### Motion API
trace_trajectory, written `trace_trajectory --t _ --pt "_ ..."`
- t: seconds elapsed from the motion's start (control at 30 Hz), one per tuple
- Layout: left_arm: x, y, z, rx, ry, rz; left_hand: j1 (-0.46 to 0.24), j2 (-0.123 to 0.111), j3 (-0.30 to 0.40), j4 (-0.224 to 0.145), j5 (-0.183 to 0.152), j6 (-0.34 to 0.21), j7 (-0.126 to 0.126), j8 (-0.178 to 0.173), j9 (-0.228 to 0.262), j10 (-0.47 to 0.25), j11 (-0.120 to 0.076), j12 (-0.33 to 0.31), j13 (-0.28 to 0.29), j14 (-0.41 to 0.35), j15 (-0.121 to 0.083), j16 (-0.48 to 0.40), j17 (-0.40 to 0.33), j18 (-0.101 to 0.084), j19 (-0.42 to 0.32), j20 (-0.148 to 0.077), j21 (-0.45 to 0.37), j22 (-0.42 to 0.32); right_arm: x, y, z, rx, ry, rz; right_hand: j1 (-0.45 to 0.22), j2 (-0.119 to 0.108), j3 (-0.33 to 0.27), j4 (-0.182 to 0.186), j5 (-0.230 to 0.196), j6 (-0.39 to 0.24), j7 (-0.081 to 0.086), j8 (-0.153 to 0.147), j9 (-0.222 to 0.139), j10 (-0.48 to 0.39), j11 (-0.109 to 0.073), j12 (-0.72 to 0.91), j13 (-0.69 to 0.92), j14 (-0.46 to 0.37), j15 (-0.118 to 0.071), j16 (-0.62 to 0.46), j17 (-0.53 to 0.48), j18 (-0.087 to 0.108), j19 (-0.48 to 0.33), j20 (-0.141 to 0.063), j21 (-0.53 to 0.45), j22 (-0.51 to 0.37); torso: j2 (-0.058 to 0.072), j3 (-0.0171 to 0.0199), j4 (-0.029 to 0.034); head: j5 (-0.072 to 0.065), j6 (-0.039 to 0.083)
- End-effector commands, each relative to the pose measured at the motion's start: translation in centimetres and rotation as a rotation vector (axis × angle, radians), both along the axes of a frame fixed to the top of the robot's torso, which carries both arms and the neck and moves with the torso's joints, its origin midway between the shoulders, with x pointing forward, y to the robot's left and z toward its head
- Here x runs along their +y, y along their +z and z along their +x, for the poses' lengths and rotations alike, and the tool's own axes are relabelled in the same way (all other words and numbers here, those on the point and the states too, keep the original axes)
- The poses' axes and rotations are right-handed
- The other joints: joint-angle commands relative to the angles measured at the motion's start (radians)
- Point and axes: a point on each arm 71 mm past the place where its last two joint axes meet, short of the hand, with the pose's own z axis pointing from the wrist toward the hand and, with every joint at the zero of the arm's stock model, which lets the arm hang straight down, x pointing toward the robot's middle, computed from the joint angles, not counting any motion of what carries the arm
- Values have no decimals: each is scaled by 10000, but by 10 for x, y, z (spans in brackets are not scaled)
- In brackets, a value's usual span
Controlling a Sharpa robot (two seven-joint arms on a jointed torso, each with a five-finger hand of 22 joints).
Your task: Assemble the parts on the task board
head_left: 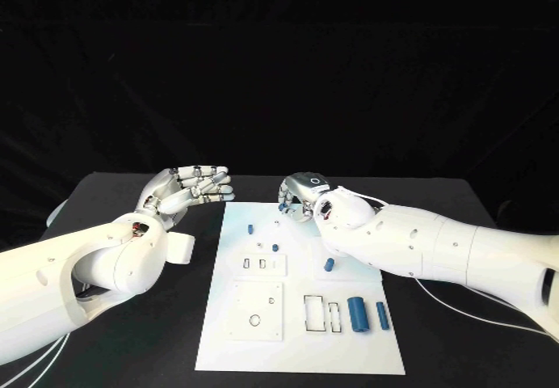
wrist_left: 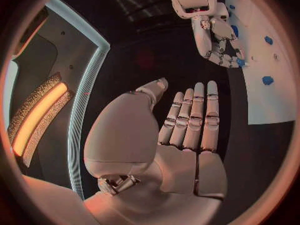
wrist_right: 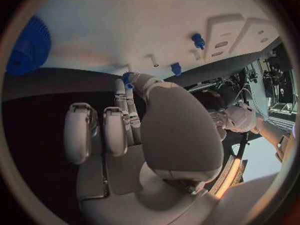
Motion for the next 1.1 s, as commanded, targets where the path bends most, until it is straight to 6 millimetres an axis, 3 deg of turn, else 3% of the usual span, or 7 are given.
trace_trajectory --t 0.03,0.37,0.97,1.03,1.1 --pt "-2 2 0 -79 -168 -94 8 -42 62 25 -18 32 155 55 1 63 -13 -54 -1 -77 -25 -69 8 42 75 7 69 16 4 -7 -2 388 215 -252 -96 -41 39 -15 -41 -40 17 23 26 -71 34 20 -32 583 15 66 -7 -92 18 42 27 54 3 0 9 1 -9" --pt "-1 3 1 -87 -136 -80 8 -42 62 25 -18 32 155 55 1 63 -13 -54 -1 -77 -25 -69 8 42 75 7 69 16 4 -9 -5 475 264 -251 -116 -52 40 -14 -54 -48 19 17 30 -80 38 19 -36 581 18 64 -16 -94 22 45 35 67 3 -3 -21 30 -21" --pt "1 2 2 -26 -113 -47 6 -48 85 19 -20 33 156 52 -1 70 -11 -71 -3 -94 -22 -80 30 40 67 7 74 17 3 -10 -7 389 178 -188 -173 -87 43 -12 -85 -70 28 2 43 -98 47 21 -46 575 26 58 -40 -84 -1 54 3 29 3 -10 -8 22 23" --pt "1 2 2 -16 -117 -44 0 -52 88 20 -22 30 158 50 -2 66 -9 -78 -4 -105 -19 -87 33 39 62 8 74 16 3 -10 -6 383 133 -190 -281 -155 72 11 -126 -176 76 -76 45 -261 98 -4 -99 557 65 36 -95 -64 -54 82 -73 -54 4 -14 -7 18 31" --pt "1 2 2 -7 -118 -42 0 -52 88 20 -22 30 158 50 -2 66 -9 -78 -4 -105 -19 -87 33 39 62 8 74 16 2 -10 -5 376 88 -191 -476 -325 90 89 -370 -489 235 -303 -6 -755 236 -13 -257 504 204 -36 -229 19 -260 173 -403 -436 5 -19 -11 21 33"
